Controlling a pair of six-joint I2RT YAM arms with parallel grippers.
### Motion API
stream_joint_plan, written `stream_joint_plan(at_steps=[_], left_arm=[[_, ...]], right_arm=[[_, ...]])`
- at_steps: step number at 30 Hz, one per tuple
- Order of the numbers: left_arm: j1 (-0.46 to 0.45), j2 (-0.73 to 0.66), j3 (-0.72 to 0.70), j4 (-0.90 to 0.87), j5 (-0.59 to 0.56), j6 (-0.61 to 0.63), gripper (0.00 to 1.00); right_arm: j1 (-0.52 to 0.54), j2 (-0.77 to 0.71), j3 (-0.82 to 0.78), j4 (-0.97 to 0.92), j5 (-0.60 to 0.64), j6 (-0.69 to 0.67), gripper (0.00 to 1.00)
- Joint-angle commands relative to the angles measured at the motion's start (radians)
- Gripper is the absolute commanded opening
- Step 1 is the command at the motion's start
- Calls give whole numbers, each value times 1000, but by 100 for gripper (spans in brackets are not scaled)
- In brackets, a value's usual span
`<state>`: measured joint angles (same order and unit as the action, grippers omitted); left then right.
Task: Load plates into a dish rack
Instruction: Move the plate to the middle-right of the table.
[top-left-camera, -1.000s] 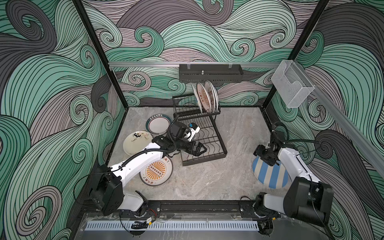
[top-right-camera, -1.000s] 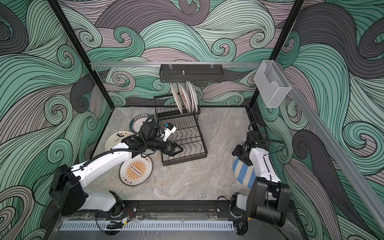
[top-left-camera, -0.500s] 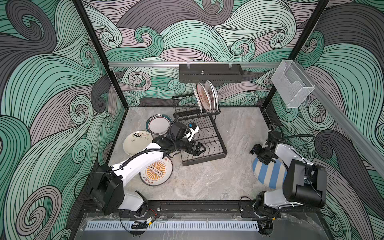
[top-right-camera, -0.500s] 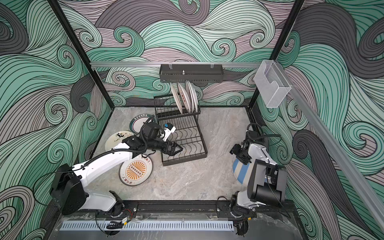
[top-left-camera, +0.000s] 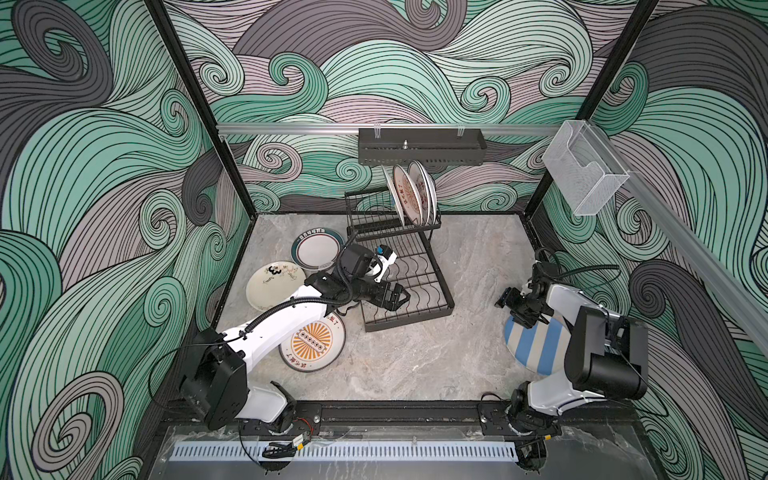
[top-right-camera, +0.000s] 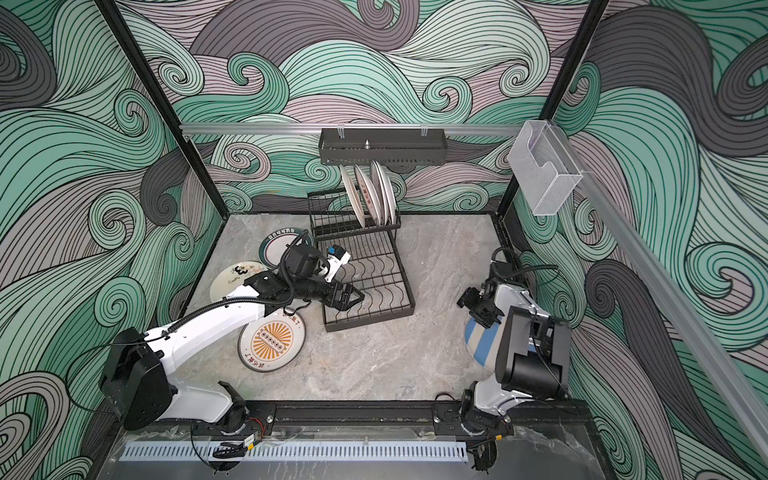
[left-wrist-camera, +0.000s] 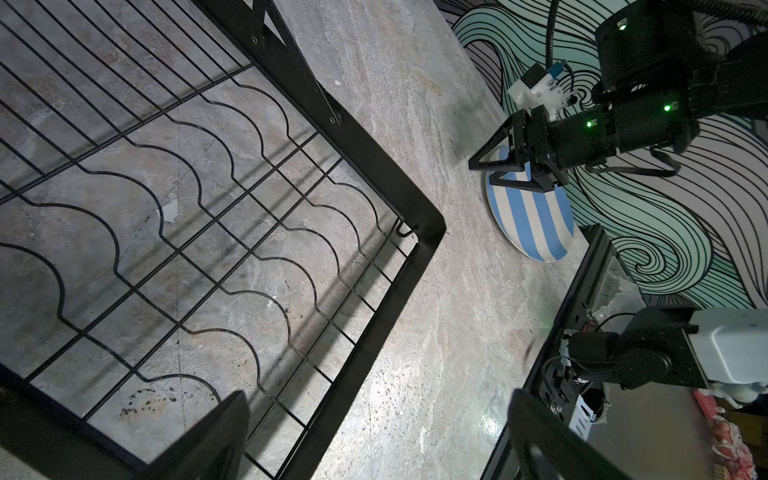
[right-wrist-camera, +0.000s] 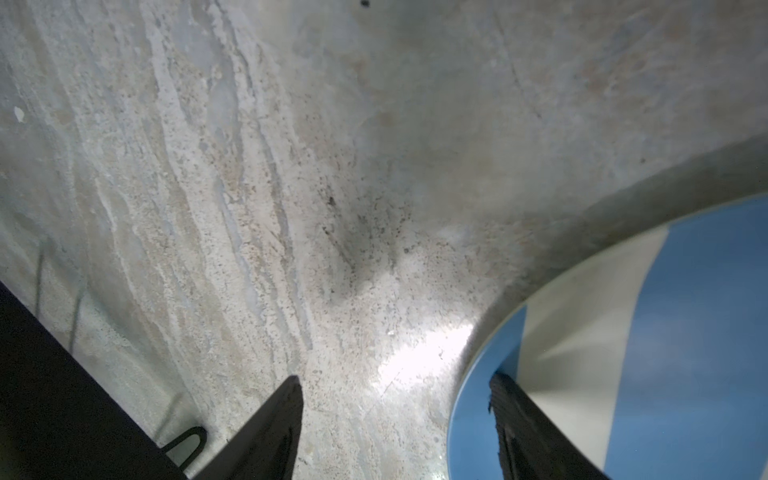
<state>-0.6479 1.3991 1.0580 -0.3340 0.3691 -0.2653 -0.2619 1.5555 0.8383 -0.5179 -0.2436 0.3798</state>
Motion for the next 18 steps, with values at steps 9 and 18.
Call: stream_joint_plan(at_steps=[9, 18], left_arm=[[19, -20, -4, -23, -51, 22, 99], [42, -12, 4, -37, -74, 28, 99]], right_arm=[[110, 100, 101, 59, -51, 56, 72], [259, 240, 312, 66, -132, 61, 70]])
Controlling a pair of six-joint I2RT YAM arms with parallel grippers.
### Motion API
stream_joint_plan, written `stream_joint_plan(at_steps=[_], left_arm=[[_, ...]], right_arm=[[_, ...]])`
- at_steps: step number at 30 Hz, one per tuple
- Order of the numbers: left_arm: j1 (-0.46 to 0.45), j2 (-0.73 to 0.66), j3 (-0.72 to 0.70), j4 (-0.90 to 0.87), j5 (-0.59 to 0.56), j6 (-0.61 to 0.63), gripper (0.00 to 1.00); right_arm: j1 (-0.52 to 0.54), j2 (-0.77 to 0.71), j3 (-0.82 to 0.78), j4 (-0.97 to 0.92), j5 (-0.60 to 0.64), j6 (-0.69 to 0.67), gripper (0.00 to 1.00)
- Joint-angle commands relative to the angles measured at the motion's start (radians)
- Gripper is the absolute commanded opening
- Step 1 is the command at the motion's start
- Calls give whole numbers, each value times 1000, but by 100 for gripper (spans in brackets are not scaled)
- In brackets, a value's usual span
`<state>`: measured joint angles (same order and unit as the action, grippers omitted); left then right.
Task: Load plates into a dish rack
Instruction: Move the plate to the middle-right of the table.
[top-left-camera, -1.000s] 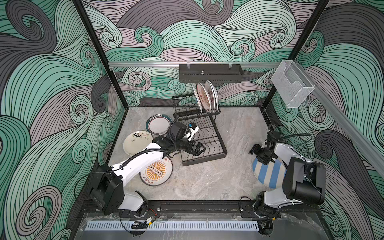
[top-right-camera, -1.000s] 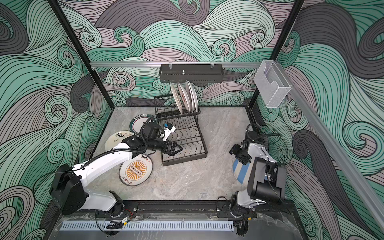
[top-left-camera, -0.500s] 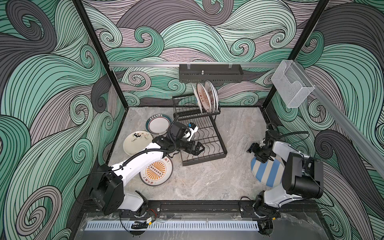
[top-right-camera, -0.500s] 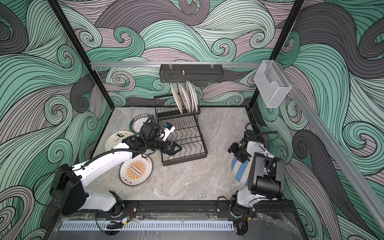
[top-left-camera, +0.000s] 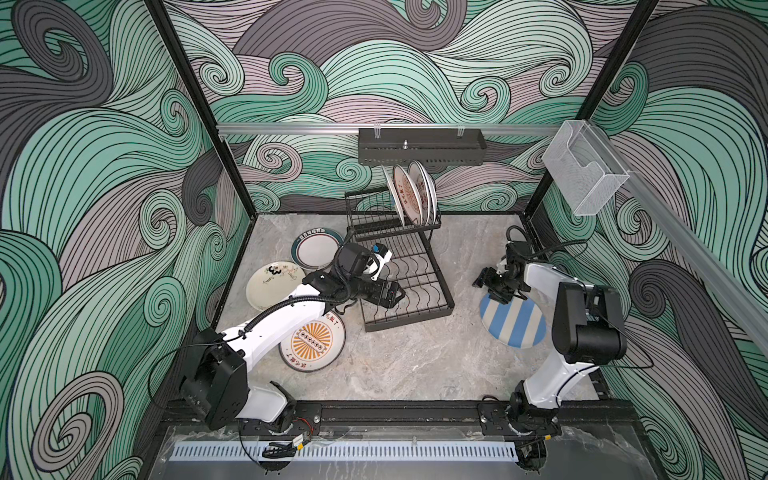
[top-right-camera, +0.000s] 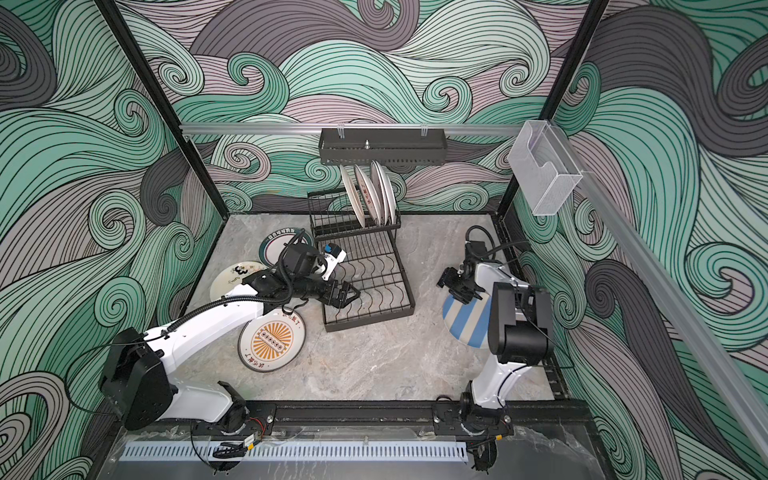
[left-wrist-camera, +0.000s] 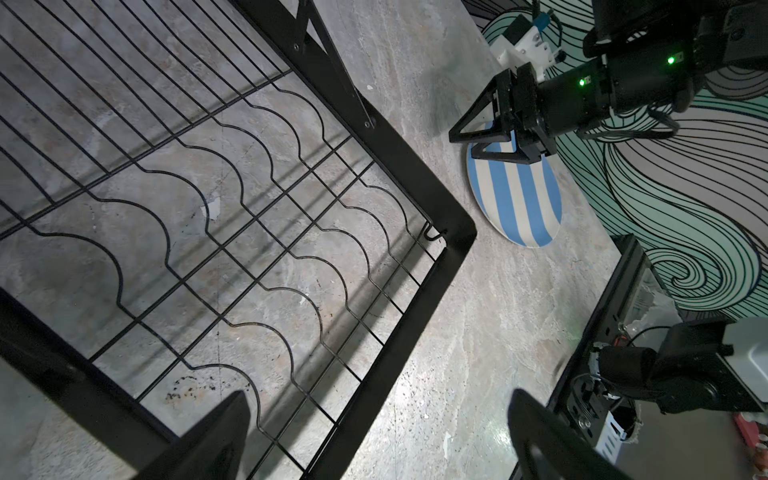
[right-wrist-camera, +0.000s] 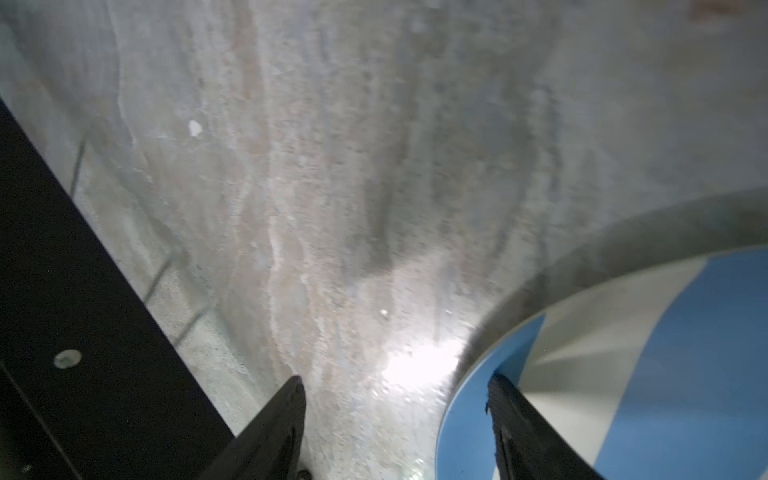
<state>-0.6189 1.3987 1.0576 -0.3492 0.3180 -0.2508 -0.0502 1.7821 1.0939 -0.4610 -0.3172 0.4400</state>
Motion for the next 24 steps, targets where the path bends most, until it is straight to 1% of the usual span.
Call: stream_joint_plan(at_steps=[1, 4, 7, 9, 11, 14, 16, 19, 23, 24], left_arm=[[18, -11, 4, -19, -23, 8, 99], [37, -10, 2, -20, -22, -5, 99], [58, -18, 0, -23, -17, -17, 99], [69, -26, -6, -21, -21, -22, 99], [75, -32, -17, -18, -29, -30, 99], [82, -31, -30, -6, -20, -40, 99], [88, -29, -36, -3, -8, -50, 99], [94, -18, -54, 31, 19, -64, 99], [96, -3, -19, -12, 25, -52, 99], [97, -3, -10, -22, 24, -49, 99]], right_arm=[[67, 19, 81, 3, -79, -6, 70], [84, -10, 99, -17, -133, -25, 70], [53, -113, 50, -77, -97, -86, 71], [-2, -192, -7, -139, -42, -113, 71], [-91, -287, -101, -161, 9, -104, 71], [-213, -415, -231, -145, 91, -85, 72], [-277, -463, -282, -111, 120, -69, 73], [-357, -447, -310, -62, 95, -45, 73], [-419, -324, -296, -38, -44, -33, 71], [-419, -320, -300, -29, -48, -40, 71]])
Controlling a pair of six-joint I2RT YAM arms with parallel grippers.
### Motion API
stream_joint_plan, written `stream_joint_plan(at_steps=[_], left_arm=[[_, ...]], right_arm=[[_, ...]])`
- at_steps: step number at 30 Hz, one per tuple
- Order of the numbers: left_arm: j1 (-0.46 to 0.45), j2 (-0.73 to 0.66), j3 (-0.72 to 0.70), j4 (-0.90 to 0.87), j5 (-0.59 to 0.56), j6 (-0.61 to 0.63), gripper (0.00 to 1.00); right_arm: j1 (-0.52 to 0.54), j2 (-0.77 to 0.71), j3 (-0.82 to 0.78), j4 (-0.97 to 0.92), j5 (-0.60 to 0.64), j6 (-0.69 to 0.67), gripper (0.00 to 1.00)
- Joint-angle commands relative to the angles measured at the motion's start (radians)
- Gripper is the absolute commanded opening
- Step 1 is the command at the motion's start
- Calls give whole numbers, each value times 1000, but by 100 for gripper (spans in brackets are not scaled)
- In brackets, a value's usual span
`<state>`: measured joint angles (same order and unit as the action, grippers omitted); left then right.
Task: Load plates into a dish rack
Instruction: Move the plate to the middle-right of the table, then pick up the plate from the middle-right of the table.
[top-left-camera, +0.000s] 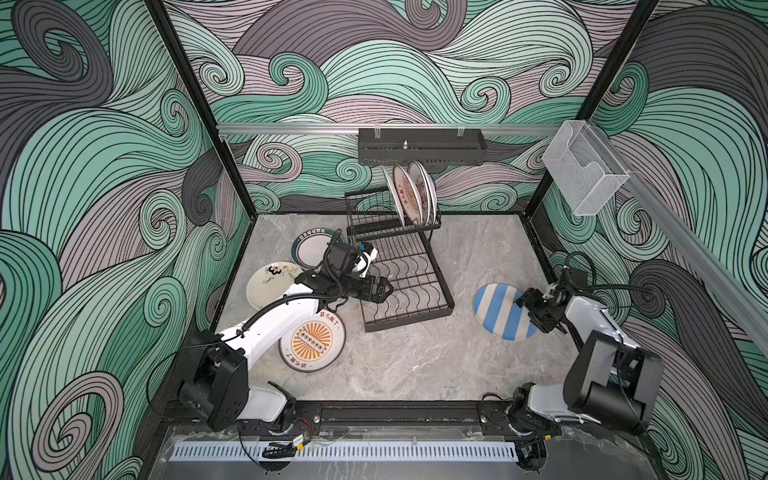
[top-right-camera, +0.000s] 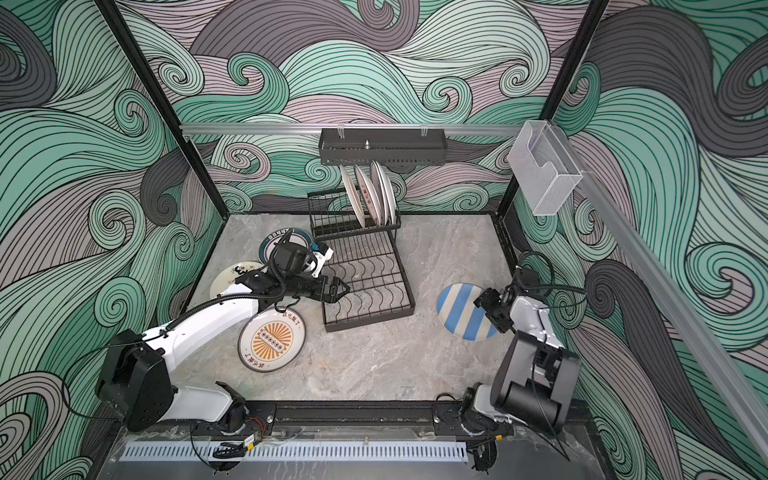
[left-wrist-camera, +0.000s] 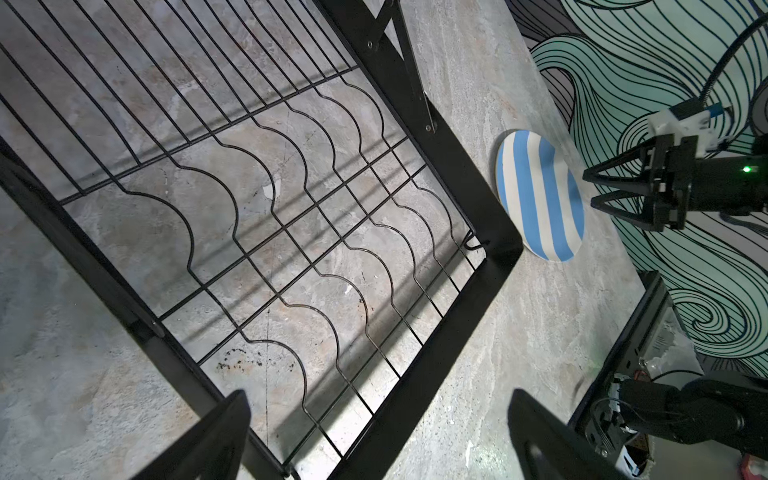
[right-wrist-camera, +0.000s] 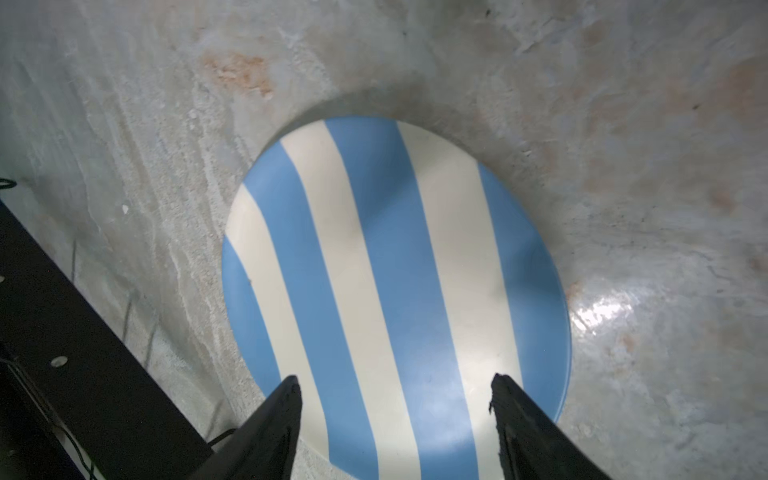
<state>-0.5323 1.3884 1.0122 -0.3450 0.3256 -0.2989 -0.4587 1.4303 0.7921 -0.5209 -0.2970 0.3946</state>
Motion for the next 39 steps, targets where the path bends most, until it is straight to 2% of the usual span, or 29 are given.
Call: stream_joint_plan(at_steps=[1, 6, 13, 18, 27, 33, 36, 39], left_arm=[[10, 8, 41, -34, 14, 1, 99], [14, 4, 46, -41, 12, -3, 99], [15, 23, 68, -61, 41, -1, 99], [15, 20, 80, -79, 47, 3, 99], [16, 13, 68, -71, 52, 1, 99], [16, 11, 65, -65, 53, 1, 99], [16, 14, 65, -63, 56, 1, 99], [17, 17, 65, -61, 58, 0, 99]], right_arm=[[-11, 22, -8, 44, -63, 7, 71], [-13, -71, -35, 5, 46, -36, 74], [-60, -30, -67, 46, 72, -13, 75], [-84, -82, -87, 56, 96, -18, 75], [-113, 9, -155, 188, -77, 1, 77], [-125, 43, -173, 226, -122, 1, 78], [-138, 58, -197, 274, -179, 18, 75], [-153, 58, -208, 288, -219, 22, 68]])
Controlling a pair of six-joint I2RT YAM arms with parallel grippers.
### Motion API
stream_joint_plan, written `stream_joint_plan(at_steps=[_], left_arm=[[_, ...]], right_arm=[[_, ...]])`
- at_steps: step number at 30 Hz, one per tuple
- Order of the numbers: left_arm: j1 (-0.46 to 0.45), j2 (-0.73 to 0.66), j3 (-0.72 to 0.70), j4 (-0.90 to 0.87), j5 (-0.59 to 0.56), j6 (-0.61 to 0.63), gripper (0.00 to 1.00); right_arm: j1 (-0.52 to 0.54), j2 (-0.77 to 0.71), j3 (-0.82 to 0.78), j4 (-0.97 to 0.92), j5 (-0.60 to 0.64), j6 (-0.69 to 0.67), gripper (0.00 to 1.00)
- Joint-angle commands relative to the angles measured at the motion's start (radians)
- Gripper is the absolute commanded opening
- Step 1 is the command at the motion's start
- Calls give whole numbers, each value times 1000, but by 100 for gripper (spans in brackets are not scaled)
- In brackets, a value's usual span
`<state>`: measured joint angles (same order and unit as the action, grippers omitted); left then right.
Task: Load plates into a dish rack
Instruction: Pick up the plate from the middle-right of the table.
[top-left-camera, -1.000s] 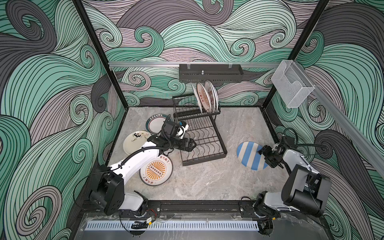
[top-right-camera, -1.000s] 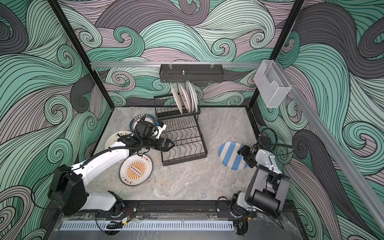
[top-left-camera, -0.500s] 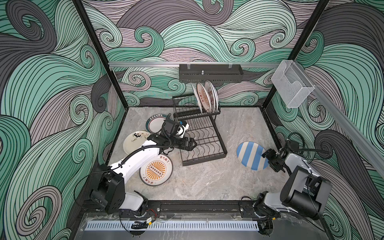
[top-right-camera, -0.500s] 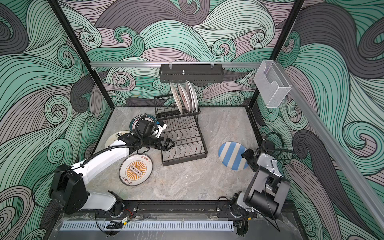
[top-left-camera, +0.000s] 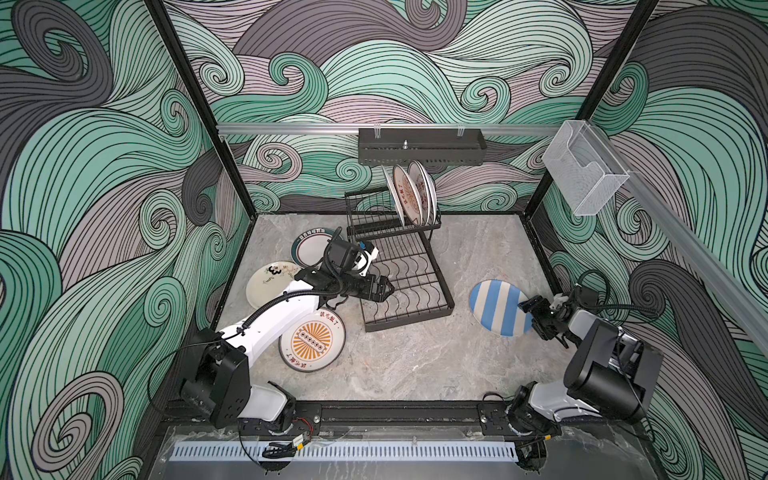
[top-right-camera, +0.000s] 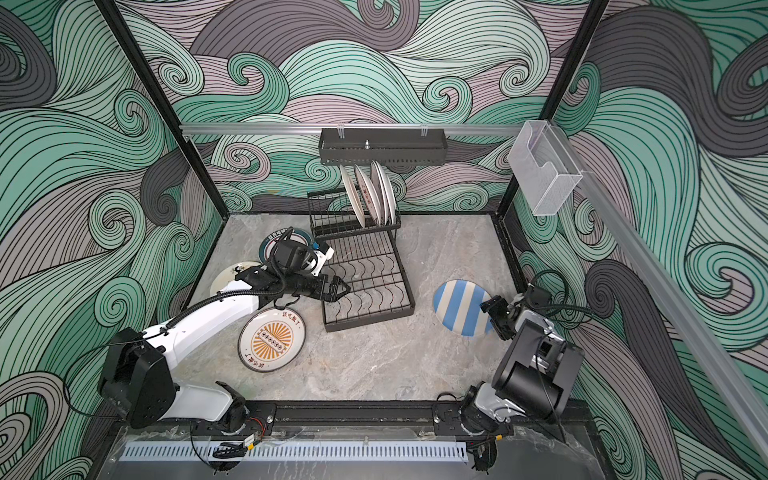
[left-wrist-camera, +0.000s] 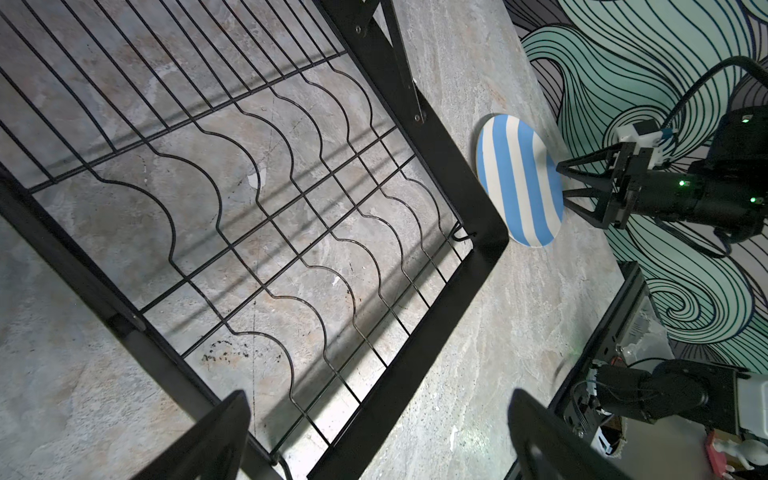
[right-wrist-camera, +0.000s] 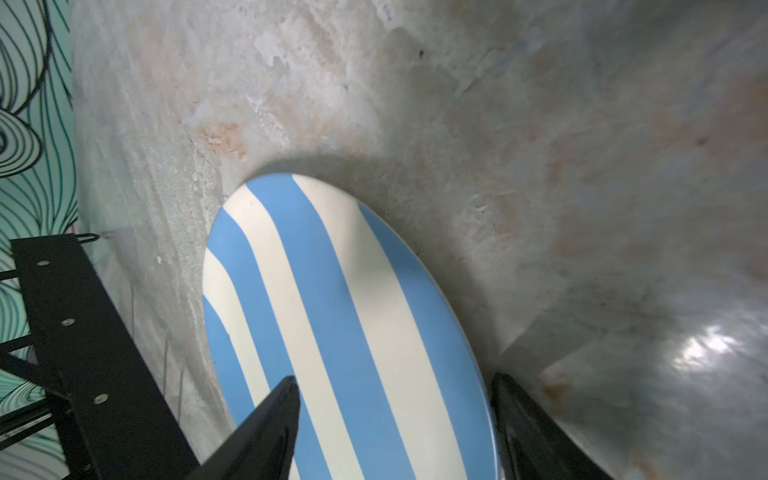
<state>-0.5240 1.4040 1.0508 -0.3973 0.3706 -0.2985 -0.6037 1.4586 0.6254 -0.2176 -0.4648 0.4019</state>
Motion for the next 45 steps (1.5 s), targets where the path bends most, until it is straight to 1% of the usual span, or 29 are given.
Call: stream_joint_plan(at_steps=[1, 9, 14, 15, 20, 22, 26, 32, 34, 37, 41, 45], left_arm=[[8, 3, 25, -7, 14, -3, 99], [8, 12, 29, 0, 39, 1, 99], [8, 12, 29, 1, 51, 3, 99], [7, 12, 28, 1, 49, 3, 99], [8, 12, 25, 1, 49, 3, 98], [8, 12, 22, 3, 51, 2, 99], [8, 12, 18, 4, 53, 1, 99], [8, 10, 20, 6, 54, 1, 99], [7, 11, 24, 6, 55, 2, 99], [8, 12, 35, 5, 57, 4, 99], [8, 6, 47, 5, 65, 3, 99], [8, 4, 55, 13, 75, -1, 99]], right_arm=[[-13, 24, -47, -8, -65, 18, 63], [-24, 34, -99, 72, -159, 45, 33], [-26, 46, -104, 107, -199, 66, 24], [-28, 46, -108, 114, -202, 69, 21], [-29, 40, -115, 136, -209, 82, 13], [-31, 37, -115, 139, -212, 85, 7], [-34, 28, -112, 144, -226, 96, 1], [-39, -44, -101, 109, -252, 111, 0], [-39, -80, -90, 85, -282, 113, 0], [-39, -159, -65, 42, -342, 125, 0], [-38, -290, -25, -52, -355, 130, 0], [-33, -381, 12, -135, -401, 120, 0]])
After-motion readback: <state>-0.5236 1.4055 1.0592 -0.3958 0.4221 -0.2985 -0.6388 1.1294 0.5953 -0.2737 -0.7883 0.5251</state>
